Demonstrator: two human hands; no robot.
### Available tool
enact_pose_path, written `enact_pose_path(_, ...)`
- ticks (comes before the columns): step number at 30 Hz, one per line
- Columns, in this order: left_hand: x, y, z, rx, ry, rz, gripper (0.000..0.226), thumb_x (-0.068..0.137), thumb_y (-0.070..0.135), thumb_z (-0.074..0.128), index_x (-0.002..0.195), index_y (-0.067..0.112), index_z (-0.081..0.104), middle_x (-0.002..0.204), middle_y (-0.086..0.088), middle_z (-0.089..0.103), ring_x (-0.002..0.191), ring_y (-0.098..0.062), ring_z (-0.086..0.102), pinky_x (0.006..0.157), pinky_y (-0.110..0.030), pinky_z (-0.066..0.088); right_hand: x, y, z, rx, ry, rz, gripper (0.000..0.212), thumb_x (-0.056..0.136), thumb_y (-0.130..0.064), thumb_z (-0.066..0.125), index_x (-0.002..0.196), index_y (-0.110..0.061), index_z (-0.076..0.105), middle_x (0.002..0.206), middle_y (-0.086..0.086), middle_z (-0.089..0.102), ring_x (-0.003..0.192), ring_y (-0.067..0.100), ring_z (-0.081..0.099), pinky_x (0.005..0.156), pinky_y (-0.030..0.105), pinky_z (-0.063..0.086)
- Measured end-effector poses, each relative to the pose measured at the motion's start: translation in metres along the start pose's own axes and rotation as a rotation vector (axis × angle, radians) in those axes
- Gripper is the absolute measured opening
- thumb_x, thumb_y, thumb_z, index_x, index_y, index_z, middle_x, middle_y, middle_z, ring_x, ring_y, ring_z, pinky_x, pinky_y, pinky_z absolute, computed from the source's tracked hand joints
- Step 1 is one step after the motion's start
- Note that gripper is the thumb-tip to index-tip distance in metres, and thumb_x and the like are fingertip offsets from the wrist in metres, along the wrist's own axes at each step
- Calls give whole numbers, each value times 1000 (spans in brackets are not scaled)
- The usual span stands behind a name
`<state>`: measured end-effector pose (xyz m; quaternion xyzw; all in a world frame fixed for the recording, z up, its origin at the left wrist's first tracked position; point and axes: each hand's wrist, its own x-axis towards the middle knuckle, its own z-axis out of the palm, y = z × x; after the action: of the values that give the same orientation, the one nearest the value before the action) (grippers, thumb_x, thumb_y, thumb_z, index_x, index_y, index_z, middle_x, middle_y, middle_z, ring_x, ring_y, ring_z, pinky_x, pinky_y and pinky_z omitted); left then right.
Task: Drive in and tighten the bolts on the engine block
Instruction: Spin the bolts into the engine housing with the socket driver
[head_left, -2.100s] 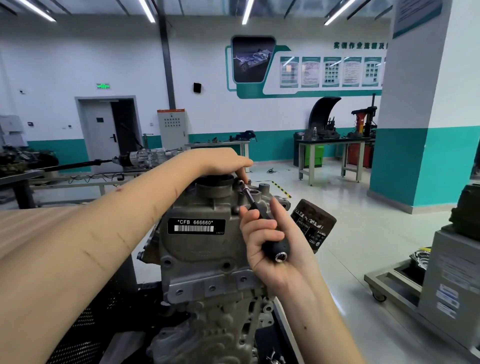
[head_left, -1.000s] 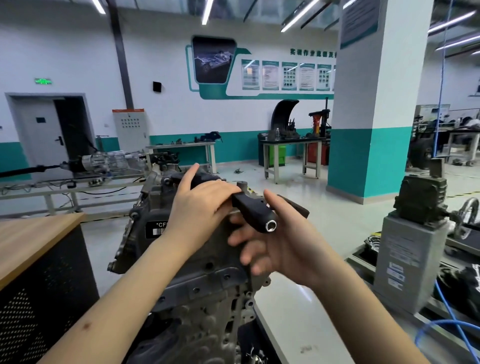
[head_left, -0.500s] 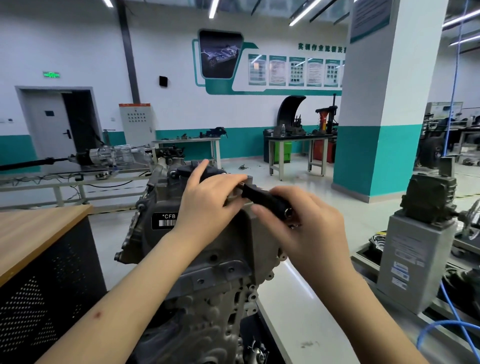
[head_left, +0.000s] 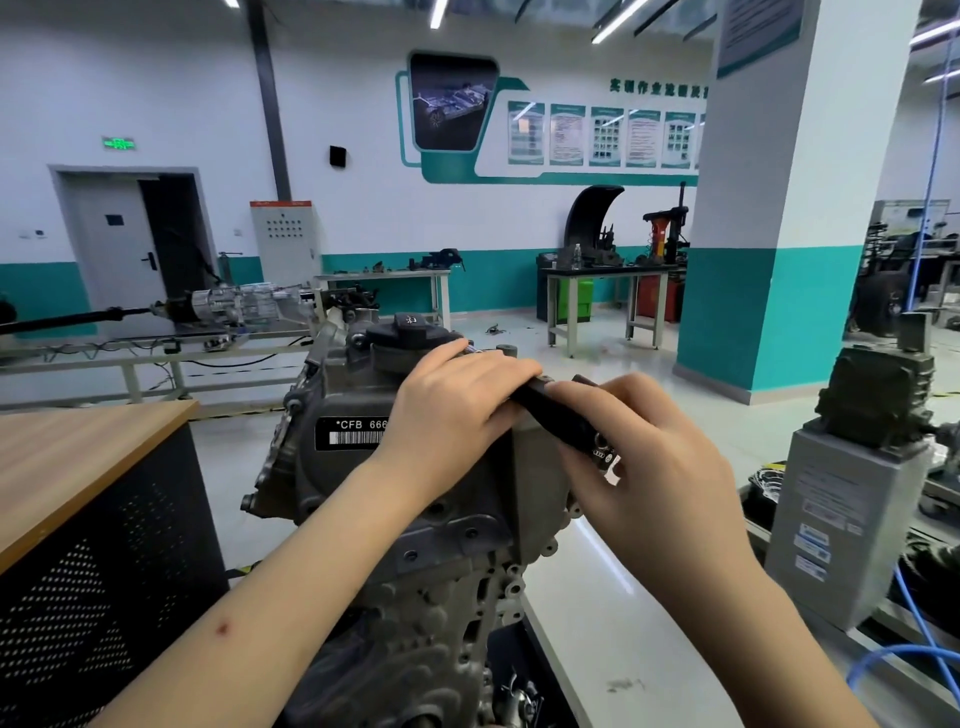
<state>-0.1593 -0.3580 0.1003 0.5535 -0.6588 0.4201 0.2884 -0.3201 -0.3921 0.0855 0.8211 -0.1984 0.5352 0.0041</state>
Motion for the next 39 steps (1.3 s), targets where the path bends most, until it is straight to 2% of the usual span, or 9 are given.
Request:
enact_pose_path(5,-3,1,-3,-74,-23,-28,39,77,26,50,97,-1,70,94,-13,71,87,-28,69,78,-35,53,5,-8,-2,-27,19,71,26,75,-37,68,86,-13,71,63,0,63,53,23,59,39,24,34)
enact_pose_path(9,-1,10,-1,-96,6,-1,31,78,18,51,92,-1,71,94,-13,71,84,-25,70,71,-34,57,11,-6,1,-115,-181,228,54,74,-66,25,74,-19,52,52,-10,41,53,17,40,44,23,24)
enact_pose_path(12,1,10,-1,-116,-52,10,31,77,13,47,91,0,71,94,-11,71,84,-25,70,70,-33,57,8,-6,0,-80,-183,222,65,67,-75,11,74,-24,50,58,-11,48,57,16,44,46,24,27)
enact_pose_path(15,1,9,-4,-134,-108,-13,37,72,13,44,95,-1,70,100,-13,70,89,-28,69,74,-35,56,5,-6,-2,11,-146,99,55,78,-66,47,117,-29,58,91,-5,61,76,21,59,54,29,42)
enact_pose_path(17,1,10,-7,-148,-131,-21,39,73,15,44,97,-2,69,101,-13,70,90,-28,69,74,-31,53,3,-5,-1,-22,-91,-34,37,78,-35,66,113,-24,65,87,1,61,70,25,61,44,33,45)
enact_pose_path(22,-1,11,-10,-210,-143,-87,49,72,19,39,108,-2,65,112,-16,66,102,-31,64,84,-35,51,6,-10,0,-17,-10,13,27,77,-38,67,92,-16,70,70,1,67,60,25,63,43,33,45)
enact_pose_path(28,3,17,-10,-175,-135,-82,40,79,20,45,106,-1,66,104,-12,69,94,-27,68,82,-27,43,14,-8,5,13,-83,210,63,71,-70,25,92,-21,59,75,-2,66,75,26,60,57,32,40)
enact_pose_path(33,5,13,-16,-197,-212,-125,42,72,9,55,114,2,63,114,-9,66,99,-27,64,82,-25,38,7,-9,4,71,-17,32,42,78,-35,68,117,-22,62,87,1,61,73,28,61,52,39,50)
enact_pose_path(39,2,17,-13,-215,-196,-151,48,78,16,46,121,-1,57,119,-14,63,108,-30,61,93,-32,39,10,-13,4,118,12,119,27,81,-40,65,93,-16,68,75,4,66,65,29,60,53,34,46)
